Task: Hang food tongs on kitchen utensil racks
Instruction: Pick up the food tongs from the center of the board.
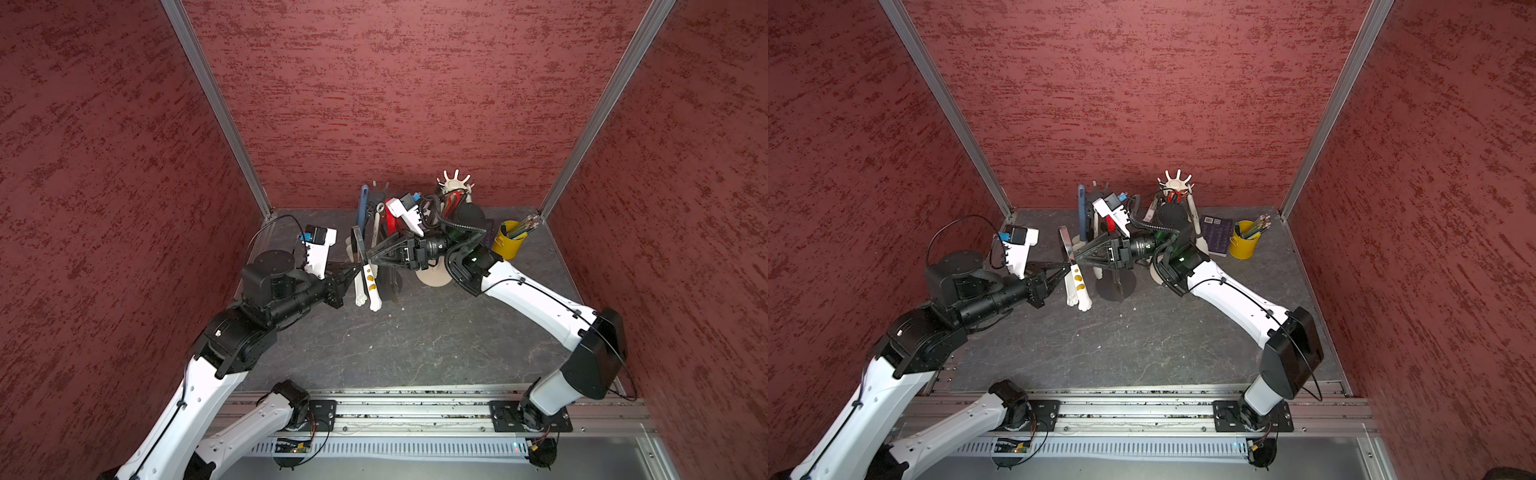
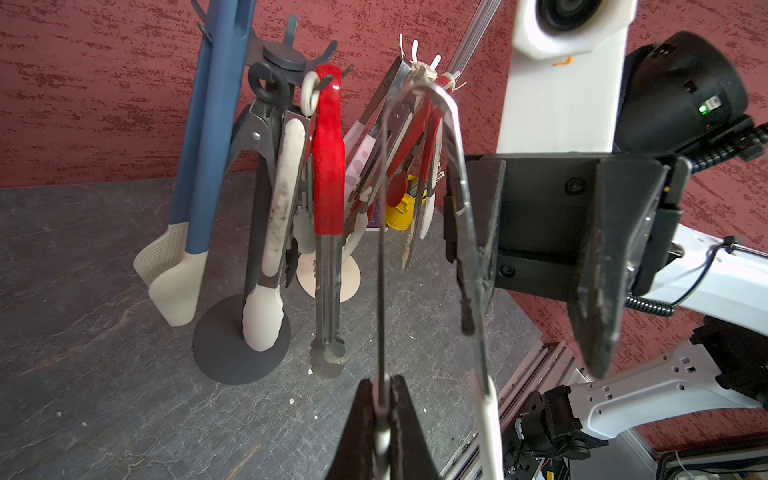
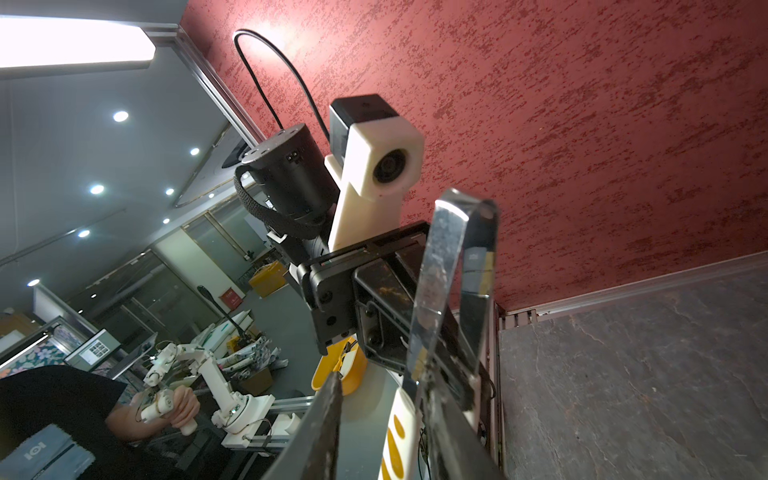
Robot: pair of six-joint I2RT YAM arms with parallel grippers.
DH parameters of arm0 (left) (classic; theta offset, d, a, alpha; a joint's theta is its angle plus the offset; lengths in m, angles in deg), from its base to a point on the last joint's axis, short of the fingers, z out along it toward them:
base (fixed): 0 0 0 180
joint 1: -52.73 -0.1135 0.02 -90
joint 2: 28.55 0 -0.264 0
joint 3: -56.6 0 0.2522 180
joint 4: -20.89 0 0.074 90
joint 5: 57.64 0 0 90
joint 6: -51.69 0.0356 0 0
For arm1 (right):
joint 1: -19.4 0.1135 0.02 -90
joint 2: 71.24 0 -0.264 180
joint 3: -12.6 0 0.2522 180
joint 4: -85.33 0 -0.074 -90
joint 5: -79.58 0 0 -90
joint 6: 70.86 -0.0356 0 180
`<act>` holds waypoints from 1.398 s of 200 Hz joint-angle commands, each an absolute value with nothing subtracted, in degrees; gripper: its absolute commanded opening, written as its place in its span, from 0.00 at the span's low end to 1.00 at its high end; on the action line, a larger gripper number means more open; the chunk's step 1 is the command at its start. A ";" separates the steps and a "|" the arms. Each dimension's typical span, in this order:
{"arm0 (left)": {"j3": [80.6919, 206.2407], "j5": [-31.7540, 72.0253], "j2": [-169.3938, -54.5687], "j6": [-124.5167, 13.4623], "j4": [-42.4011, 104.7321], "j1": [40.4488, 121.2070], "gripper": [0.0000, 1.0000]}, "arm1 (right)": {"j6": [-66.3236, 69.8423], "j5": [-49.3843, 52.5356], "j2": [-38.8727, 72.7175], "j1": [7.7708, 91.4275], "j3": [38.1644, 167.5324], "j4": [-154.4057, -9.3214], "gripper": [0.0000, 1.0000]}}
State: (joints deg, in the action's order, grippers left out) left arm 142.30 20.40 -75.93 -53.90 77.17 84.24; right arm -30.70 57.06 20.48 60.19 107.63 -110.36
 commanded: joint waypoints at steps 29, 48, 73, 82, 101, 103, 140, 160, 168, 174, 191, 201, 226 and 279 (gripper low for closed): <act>141.64 18.26 -76.85 -53.77 72.84 84.23 0.00 | -33.28 58.47 20.73 60.21 106.95 -115.37 0.34; 141.61 17.67 -77.61 -53.89 71.95 84.61 0.00 | -33.46 58.46 21.30 60.27 107.49 -115.41 0.34; 141.97 17.62 -78.36 -53.78 70.64 85.03 0.00 | -29.75 57.97 21.63 60.16 108.33 -110.76 0.33; 142.04 17.63 -78.76 -53.46 70.44 85.07 0.00 | -29.66 57.78 21.57 60.19 108.46 -110.95 0.32; 142.55 17.08 -79.82 -53.08 69.91 85.07 0.00 | -27.67 56.84 21.65 60.08 109.80 -108.63 0.28; 142.57 16.99 -79.97 -53.03 69.81 85.07 0.00 | -27.43 56.71 21.72 60.07 110.04 -108.14 0.27; 143.79 16.50 -81.80 -51.89 67.95 85.04 0.00 | -26.04 55.78 21.97 58.94 112.46 -106.41 0.19; 143.84 16.04 -82.29 -51.50 66.50 84.96 0.00 | -26.08 55.76 21.62 58.46 112.58 -106.75 0.02; 143.84 15.64 -82.55 -51.41 65.87 85.01 0.00 | -25.97 55.75 21.53 58.42 112.65 -106.71 0.00; 143.88 15.39 -82.83 -51.34 65.41 85.07 0.00 | -25.77 55.67 21.50 58.29 112.67 -106.57 0.00; 144.39 15.13 -83.73 -51.48 64.51 85.02 0.23 | -24.66 55.09 21.22 58.03 112.97 -105.07 0.00; 144.86 15.66 -83.87 -51.62 64.10 84.98 0.49 | -23.24 54.60 21.16 57.81 113.65 -103.13 0.00; 145.84 19.74 -83.05 -53.25 63.78 83.30 1.00 | -14.09 49.55 21.16 56.81 117.81 -90.60 0.00; 144.13 15.58 -78.60 -57.91 65.68 70.66 1.00 | -2.20 40.89 21.85 55.66 128.15 -73.24 0.00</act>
